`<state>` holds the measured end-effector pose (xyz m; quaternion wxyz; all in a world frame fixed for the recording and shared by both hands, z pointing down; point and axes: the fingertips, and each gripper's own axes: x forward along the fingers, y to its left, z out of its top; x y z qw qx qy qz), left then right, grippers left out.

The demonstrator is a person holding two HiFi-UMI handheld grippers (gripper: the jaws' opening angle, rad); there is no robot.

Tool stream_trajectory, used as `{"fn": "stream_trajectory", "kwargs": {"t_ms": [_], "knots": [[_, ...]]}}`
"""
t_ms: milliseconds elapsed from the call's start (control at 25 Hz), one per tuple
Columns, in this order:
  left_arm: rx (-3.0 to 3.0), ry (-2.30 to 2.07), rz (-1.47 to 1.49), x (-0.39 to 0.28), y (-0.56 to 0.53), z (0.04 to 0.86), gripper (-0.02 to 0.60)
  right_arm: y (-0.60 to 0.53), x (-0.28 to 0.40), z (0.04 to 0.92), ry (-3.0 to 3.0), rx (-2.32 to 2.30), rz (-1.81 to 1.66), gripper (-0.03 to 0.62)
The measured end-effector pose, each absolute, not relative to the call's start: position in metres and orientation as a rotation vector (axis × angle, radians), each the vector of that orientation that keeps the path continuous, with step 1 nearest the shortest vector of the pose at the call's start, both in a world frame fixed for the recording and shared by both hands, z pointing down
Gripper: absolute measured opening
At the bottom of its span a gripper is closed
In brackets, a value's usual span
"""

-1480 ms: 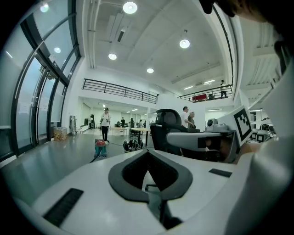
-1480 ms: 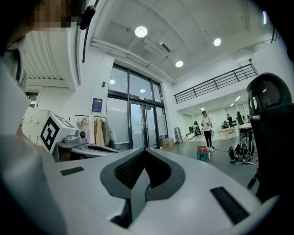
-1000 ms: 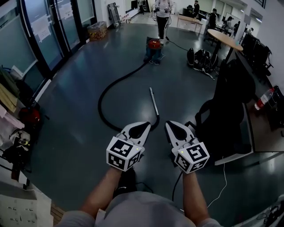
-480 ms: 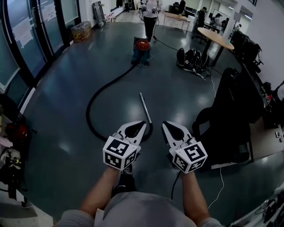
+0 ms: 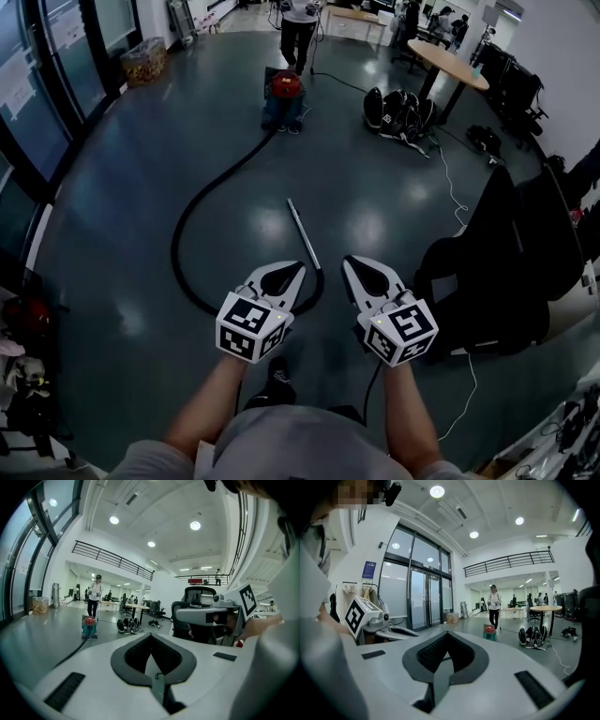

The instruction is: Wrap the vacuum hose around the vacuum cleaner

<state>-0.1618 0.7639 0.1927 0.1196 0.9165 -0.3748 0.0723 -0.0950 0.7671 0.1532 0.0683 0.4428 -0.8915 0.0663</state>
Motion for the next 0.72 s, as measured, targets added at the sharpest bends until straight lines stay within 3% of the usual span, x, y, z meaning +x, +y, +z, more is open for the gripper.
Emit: {"fn": "stream_trajectory", "kwargs": {"t_ms": [720], "knots": [[2.63,-1.126,0.266,-0.17,0.643,0.212,0.006,0.633,-0.104,0.184,-2.659,1.219,0.245,0.005]]}}
